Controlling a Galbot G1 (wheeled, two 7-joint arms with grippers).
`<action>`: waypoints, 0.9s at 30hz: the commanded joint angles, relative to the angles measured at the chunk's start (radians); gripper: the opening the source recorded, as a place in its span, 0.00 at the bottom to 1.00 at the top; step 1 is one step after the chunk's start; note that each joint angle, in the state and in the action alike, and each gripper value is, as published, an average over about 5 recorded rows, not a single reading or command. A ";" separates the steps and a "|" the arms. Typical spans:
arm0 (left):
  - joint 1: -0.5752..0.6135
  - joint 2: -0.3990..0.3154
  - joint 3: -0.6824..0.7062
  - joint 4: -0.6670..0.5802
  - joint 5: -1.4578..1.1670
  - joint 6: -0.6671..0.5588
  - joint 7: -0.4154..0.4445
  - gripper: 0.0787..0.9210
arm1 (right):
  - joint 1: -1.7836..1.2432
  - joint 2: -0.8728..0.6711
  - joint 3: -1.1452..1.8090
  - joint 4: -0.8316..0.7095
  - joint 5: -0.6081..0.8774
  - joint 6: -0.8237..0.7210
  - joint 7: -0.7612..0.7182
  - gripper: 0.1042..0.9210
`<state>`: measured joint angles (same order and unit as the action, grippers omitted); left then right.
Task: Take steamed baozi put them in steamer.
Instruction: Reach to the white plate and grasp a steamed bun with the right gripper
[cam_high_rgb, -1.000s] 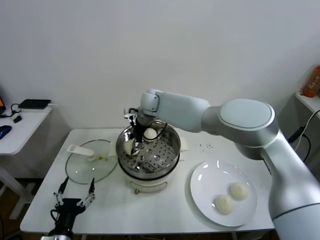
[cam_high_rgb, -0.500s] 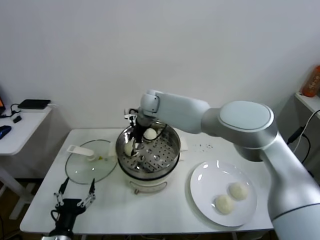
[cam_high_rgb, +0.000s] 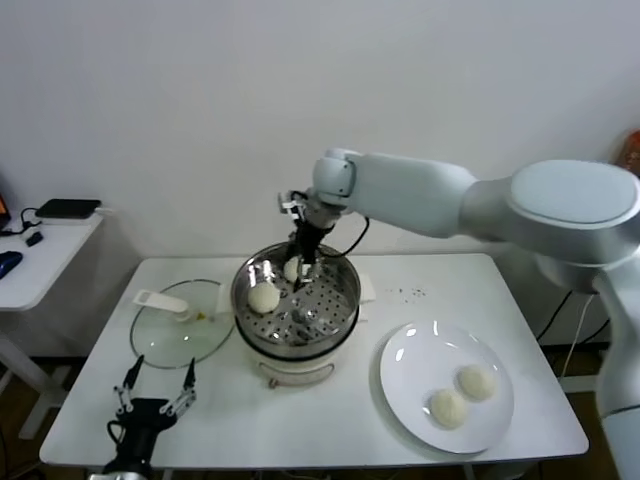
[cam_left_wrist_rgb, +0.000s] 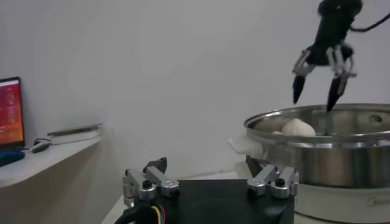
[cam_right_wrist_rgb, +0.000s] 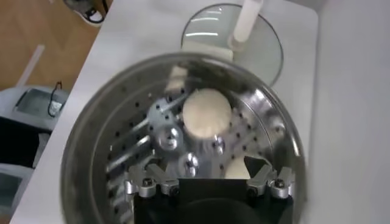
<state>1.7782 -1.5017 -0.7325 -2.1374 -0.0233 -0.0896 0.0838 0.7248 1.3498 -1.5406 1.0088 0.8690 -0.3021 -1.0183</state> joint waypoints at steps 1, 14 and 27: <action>0.001 -0.002 0.005 -0.001 0.012 0.002 0.001 0.88 | 0.104 -0.247 -0.022 0.195 -0.010 0.000 0.001 0.88; 0.012 -0.005 0.020 -0.003 0.023 -0.001 0.001 0.88 | 0.164 -0.659 -0.099 0.544 -0.159 0.028 -0.021 0.88; 0.019 -0.015 0.029 -0.008 0.031 -0.003 0.001 0.88 | -0.093 -0.922 -0.024 0.669 -0.485 0.074 -0.030 0.88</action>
<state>1.7947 -1.5149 -0.7048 -2.1455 0.0052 -0.0912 0.0850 0.7747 0.6267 -1.6110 1.5609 0.5705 -0.2460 -1.0442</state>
